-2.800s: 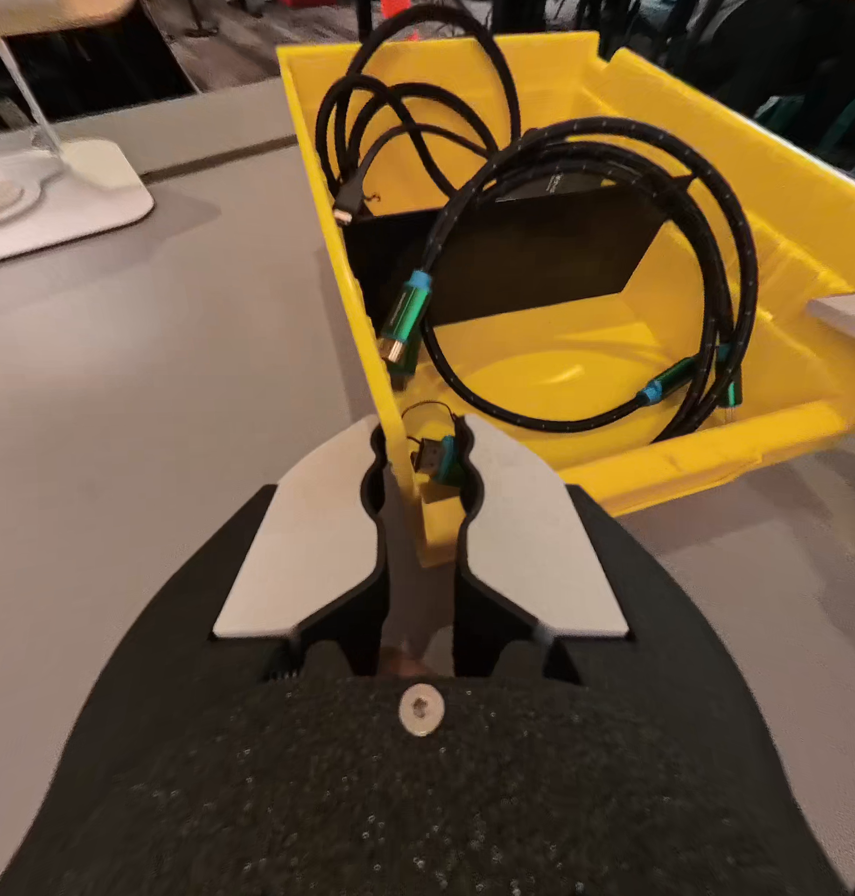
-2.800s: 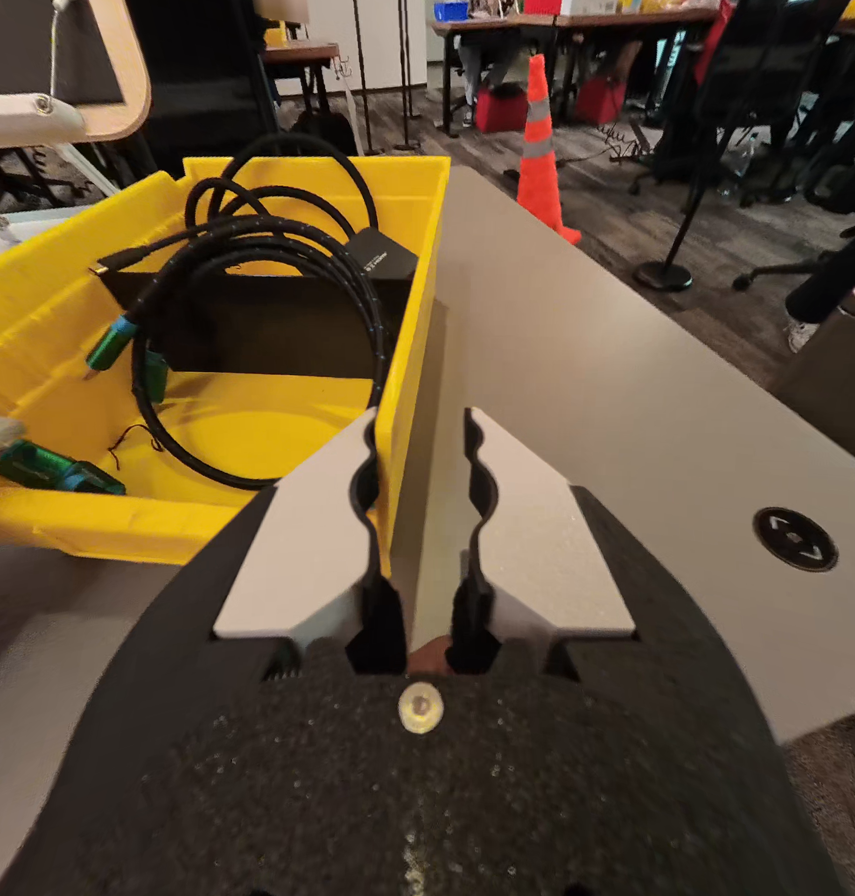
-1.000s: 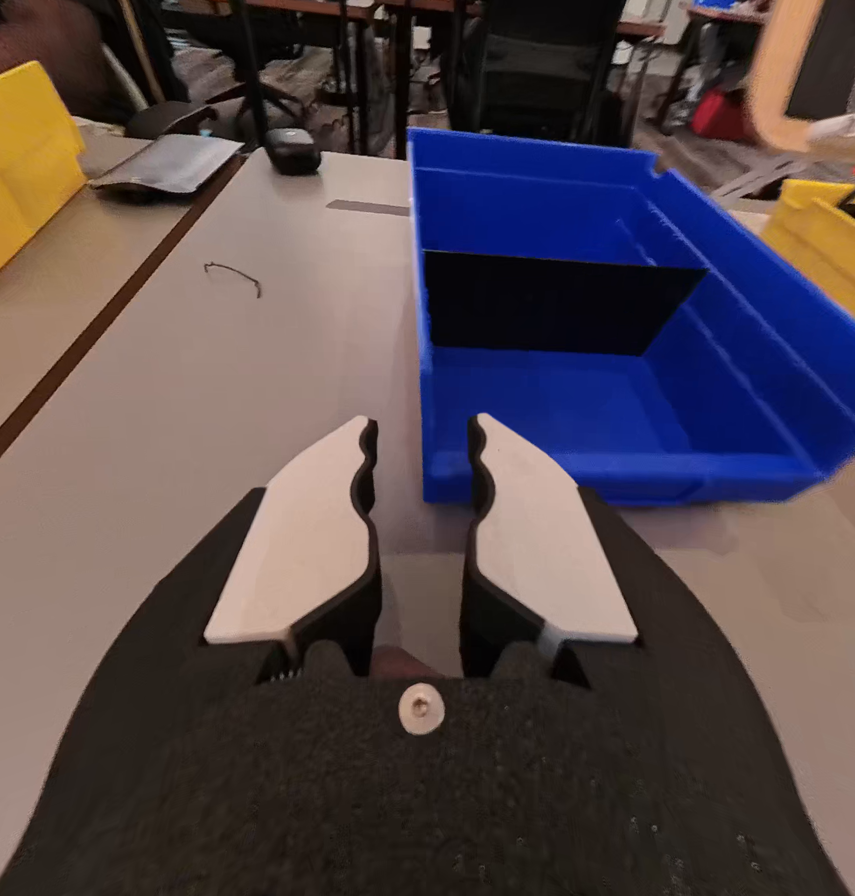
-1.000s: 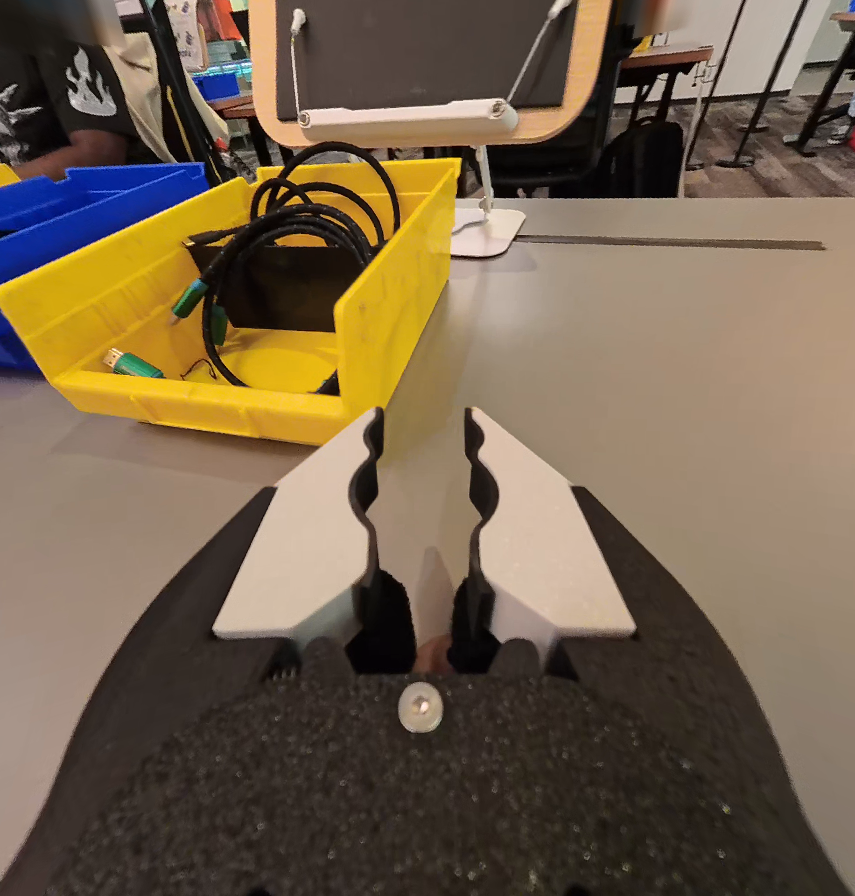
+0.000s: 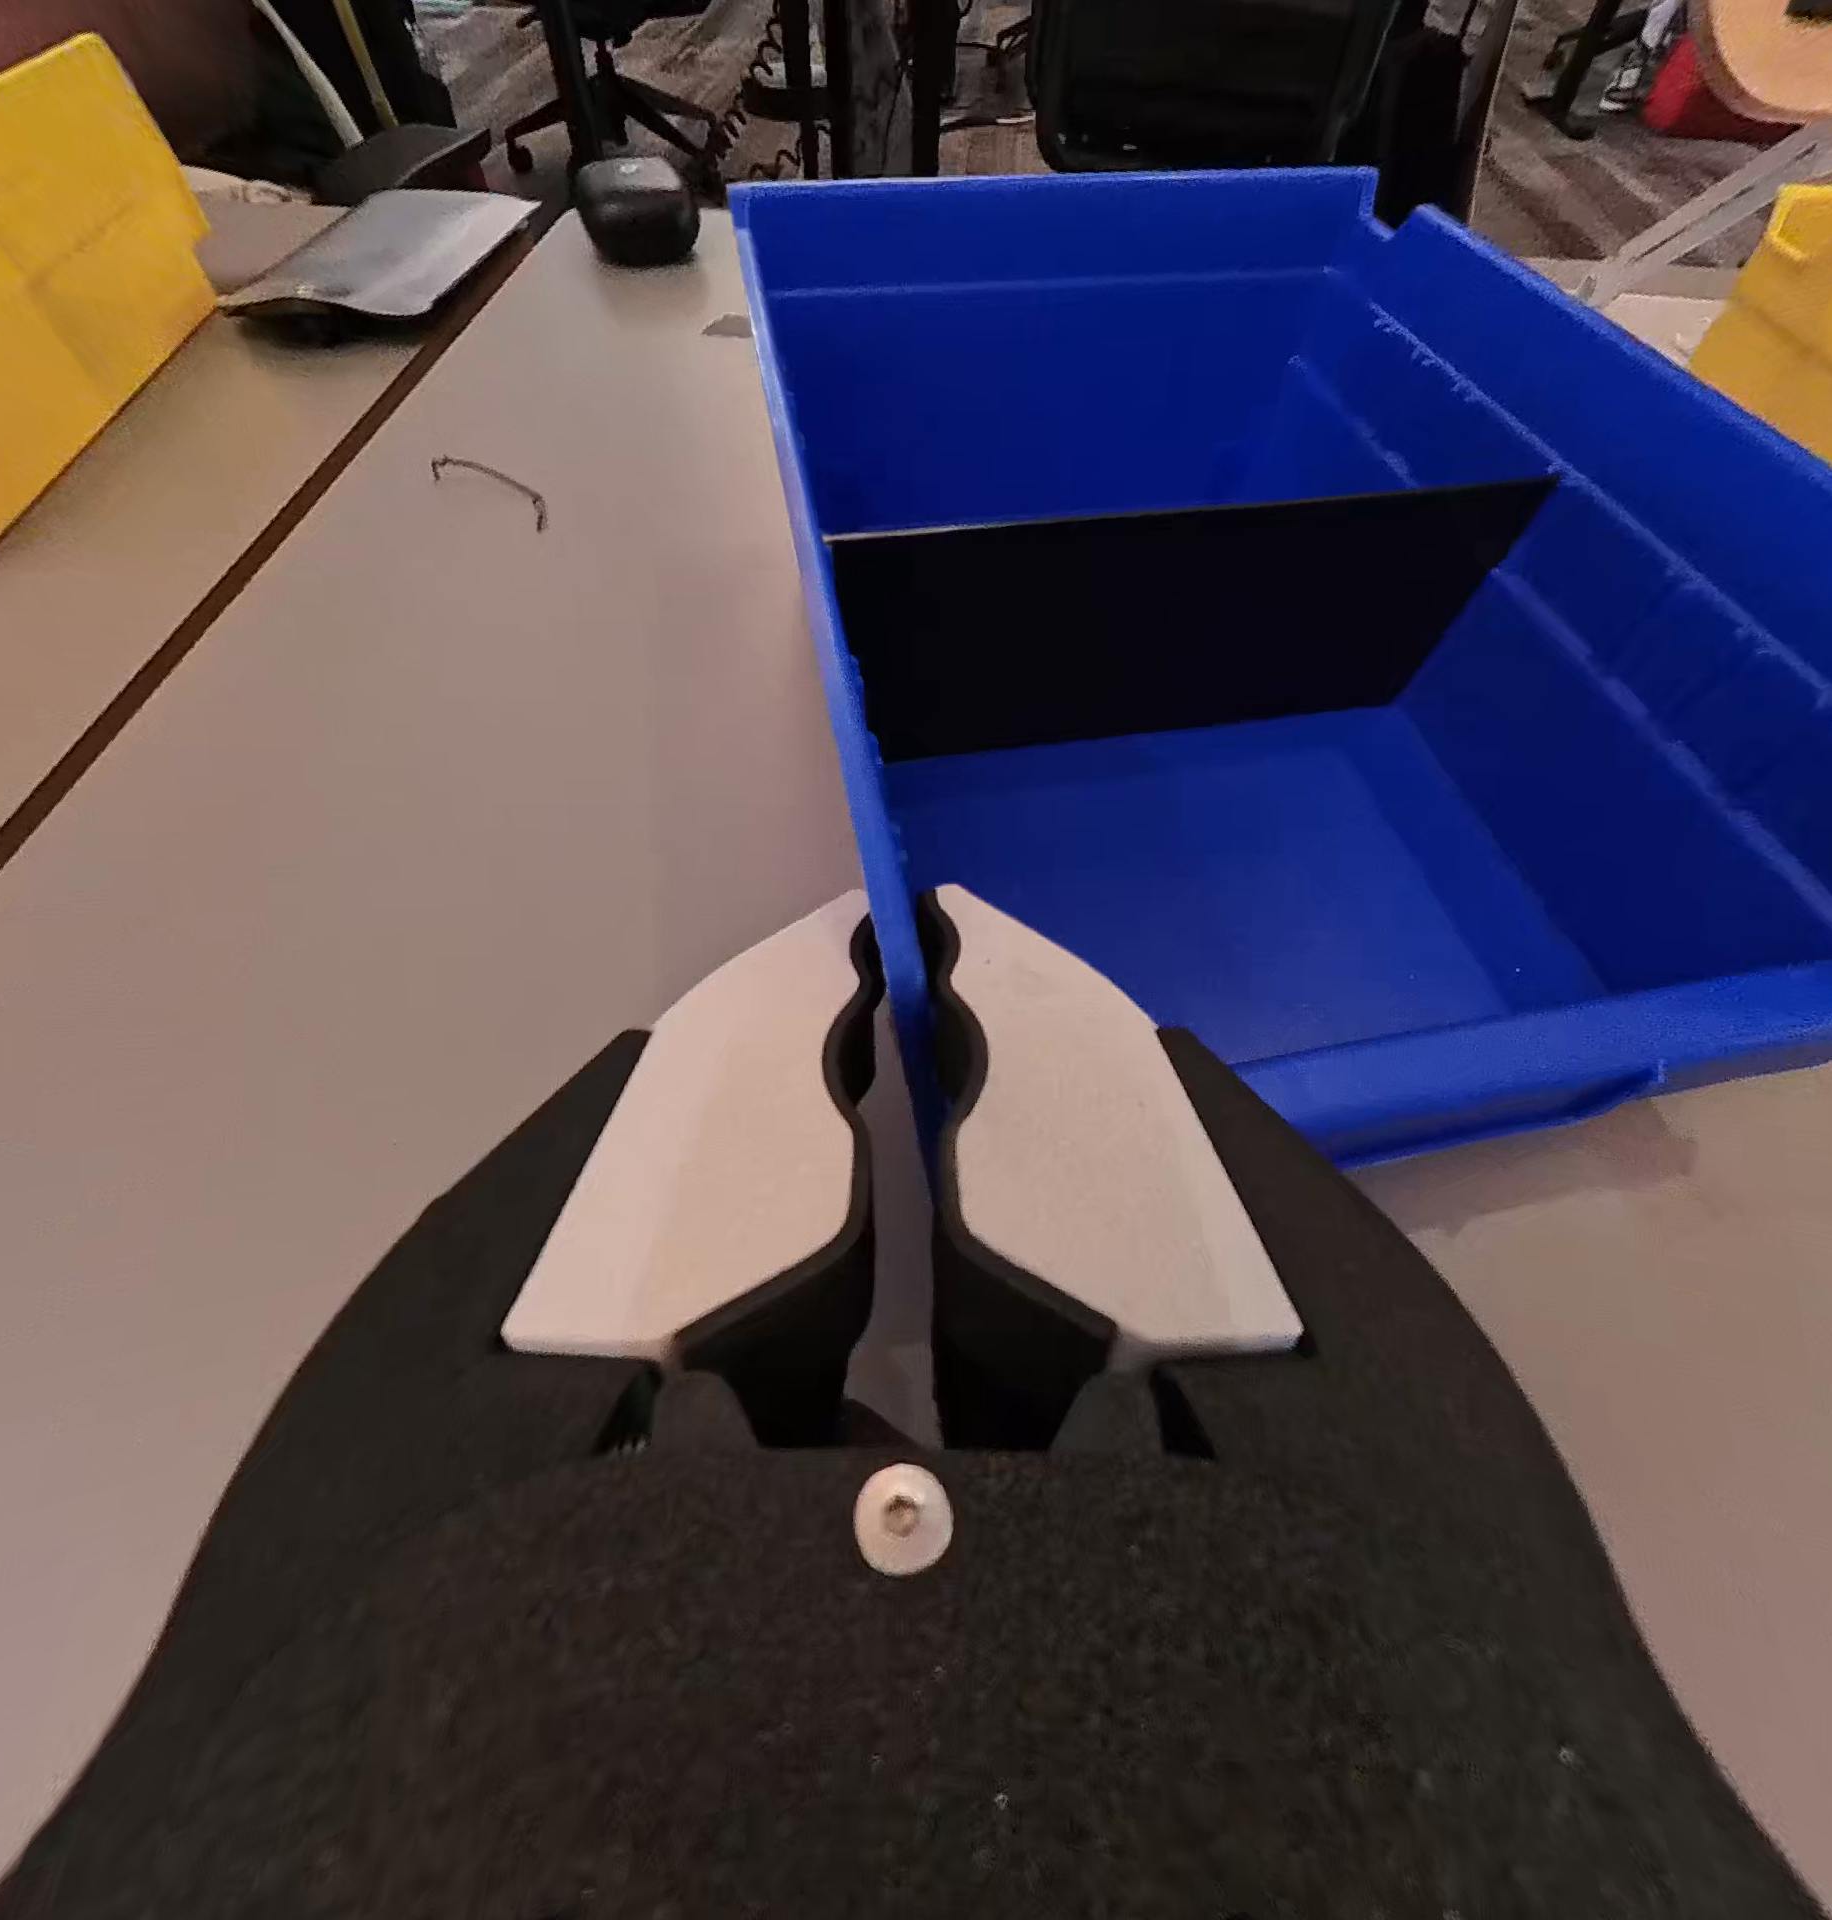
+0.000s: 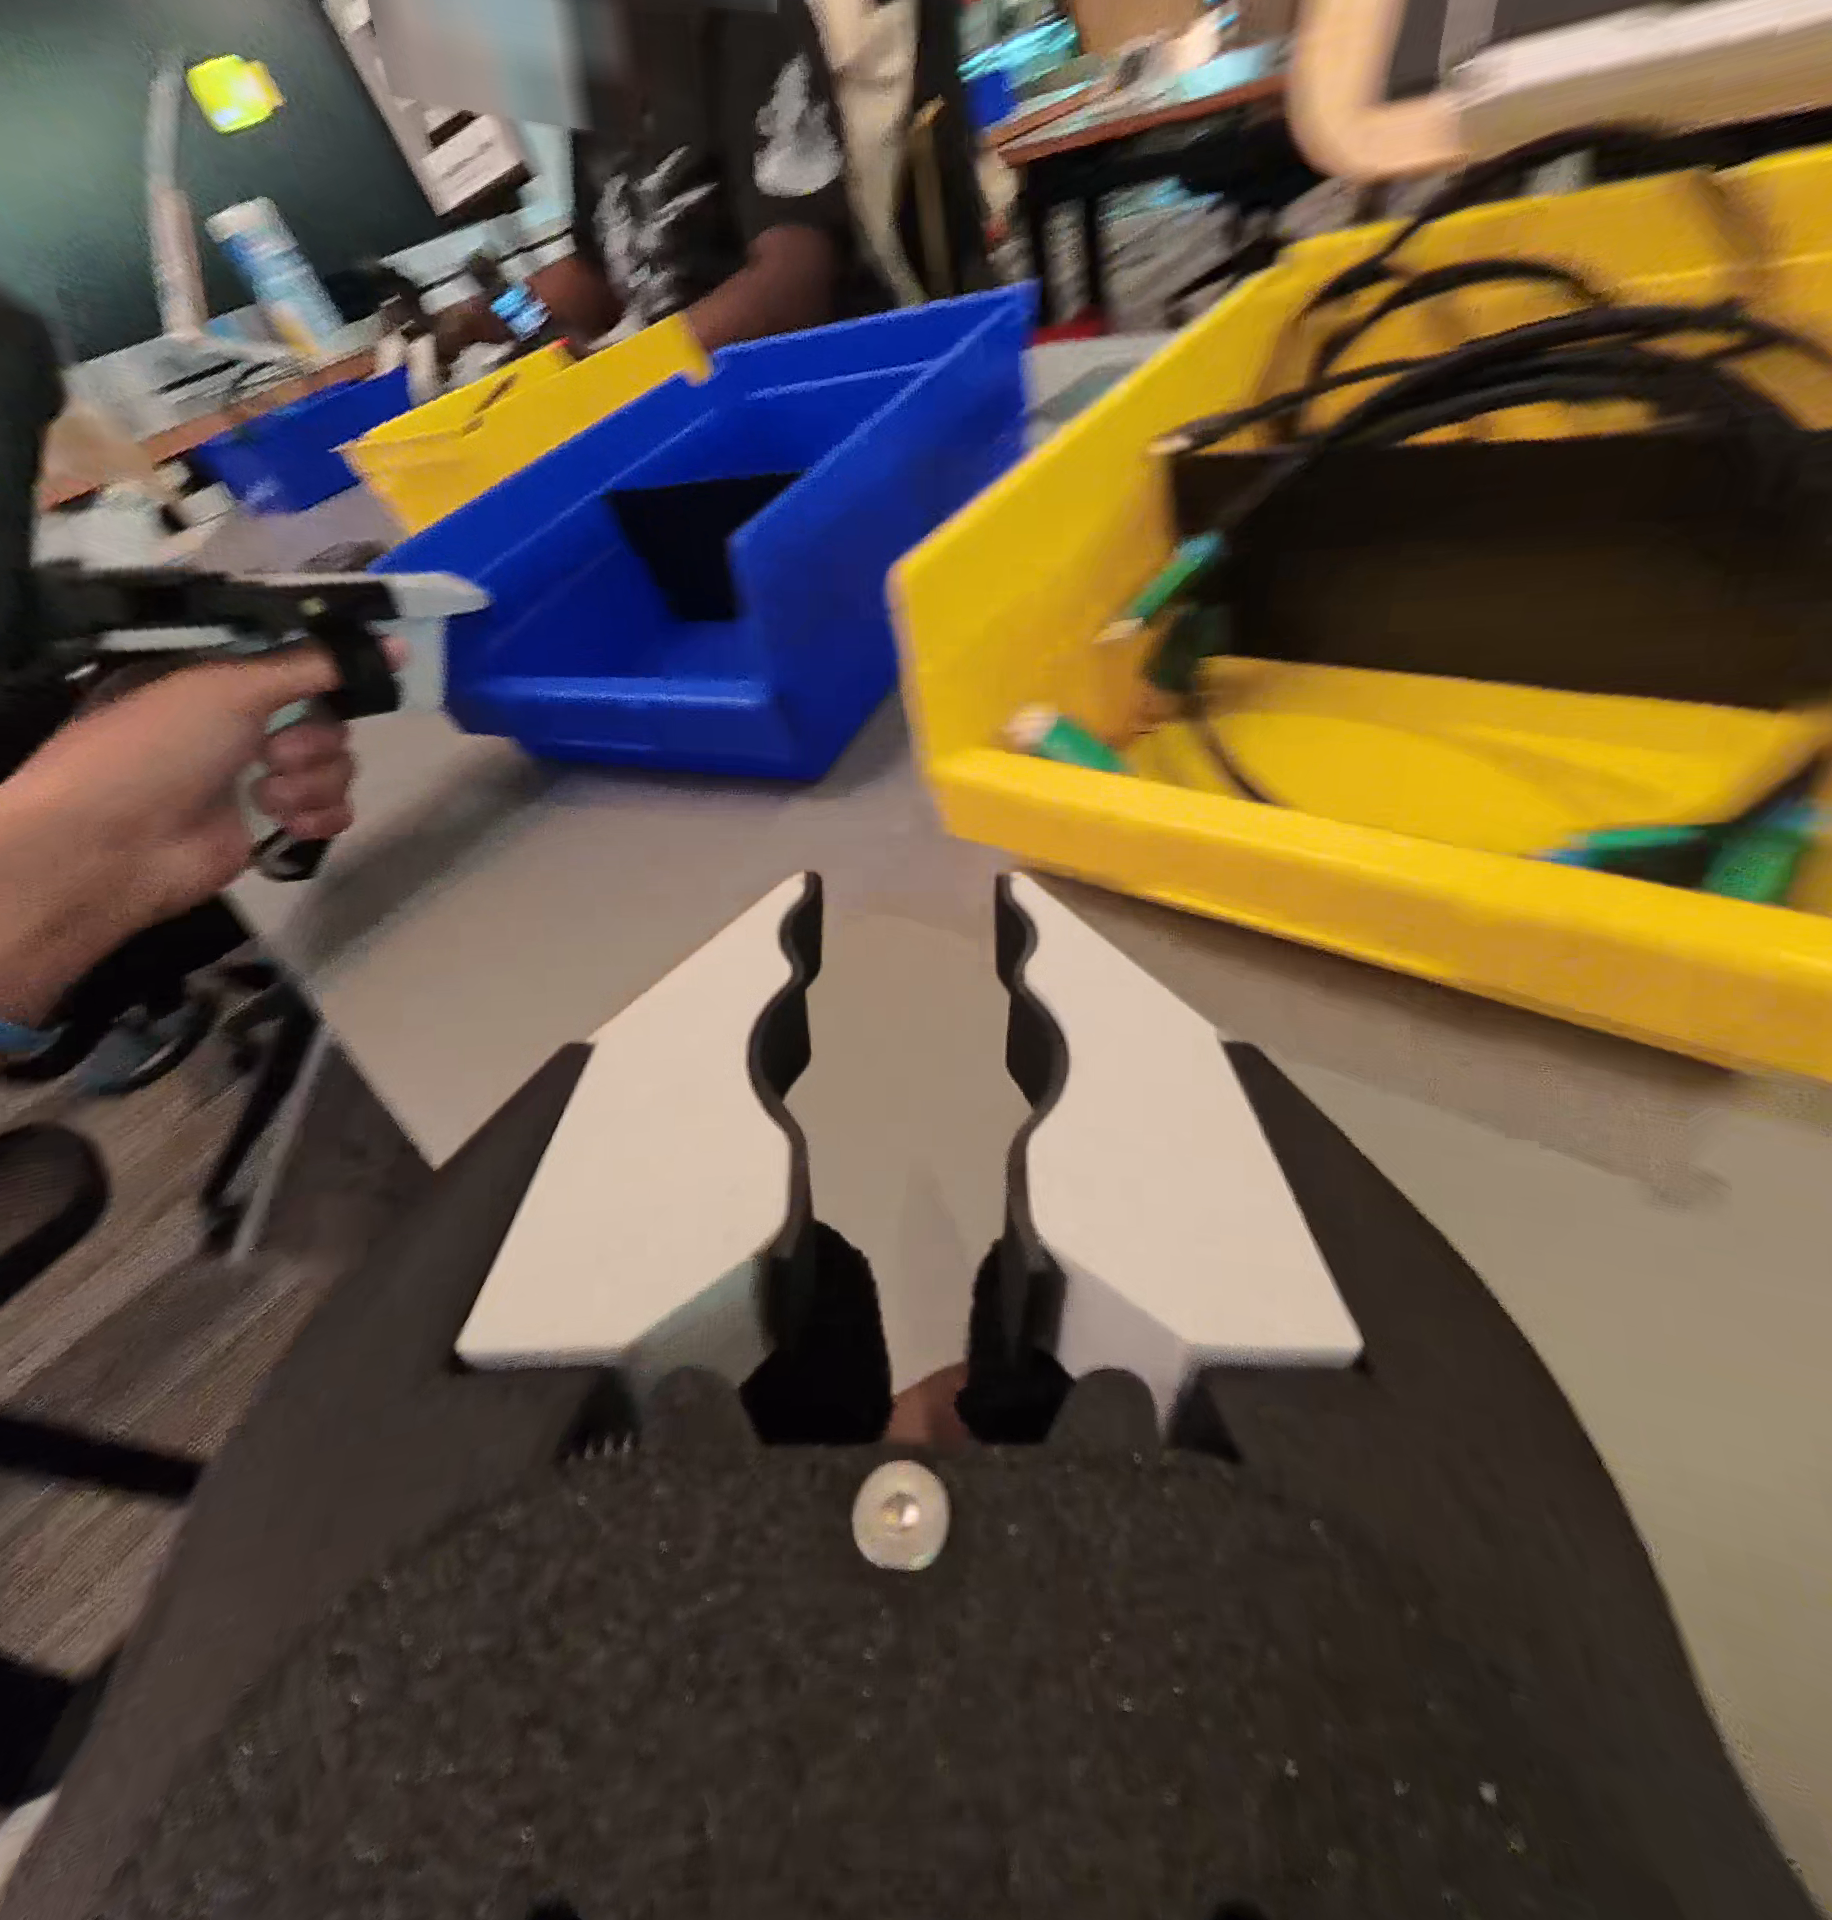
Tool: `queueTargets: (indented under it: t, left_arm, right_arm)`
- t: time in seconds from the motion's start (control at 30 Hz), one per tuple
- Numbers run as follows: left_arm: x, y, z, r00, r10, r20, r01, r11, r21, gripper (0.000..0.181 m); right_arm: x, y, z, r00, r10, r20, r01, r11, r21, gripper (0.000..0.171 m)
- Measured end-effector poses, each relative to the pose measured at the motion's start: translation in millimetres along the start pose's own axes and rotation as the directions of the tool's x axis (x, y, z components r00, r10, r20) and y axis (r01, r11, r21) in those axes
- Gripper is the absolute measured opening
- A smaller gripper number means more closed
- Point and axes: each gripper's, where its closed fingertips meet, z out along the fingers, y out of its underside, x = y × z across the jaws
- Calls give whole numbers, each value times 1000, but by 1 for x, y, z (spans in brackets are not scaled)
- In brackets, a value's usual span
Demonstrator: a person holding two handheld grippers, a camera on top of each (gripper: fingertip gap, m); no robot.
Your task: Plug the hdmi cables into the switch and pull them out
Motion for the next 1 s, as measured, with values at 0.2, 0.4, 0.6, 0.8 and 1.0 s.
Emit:
queueTargets:
  t: [0.2,0.4,0.6,0.8,1.0]
  left_arm:
    - [8,24,-47,999,-15,47,17,999,-35,6]
    - [17,35,-69,996,44,74,-41,998,-43,7]
    - [13,34,-75,991,76,111,-70,996,-51,7]
    - [15,-10,-94,984,68,164,-90,987,132,4]
    - [72,-72,-123,989,71,131,-116,918,379,5]
  right_arm:
    - [-80,21,90,994,-16,112,31,991,-133,33]
    - [-66,21,144,977,-159,-140,134,975,-175,32]
    - [-58,7,163,955,-195,-224,148,967,-209,4]
    - [-68,-26,151,937,-251,-245,222,965,-140,2]
    - [-52,-109,93,904,-264,-337,306,949,78,1]
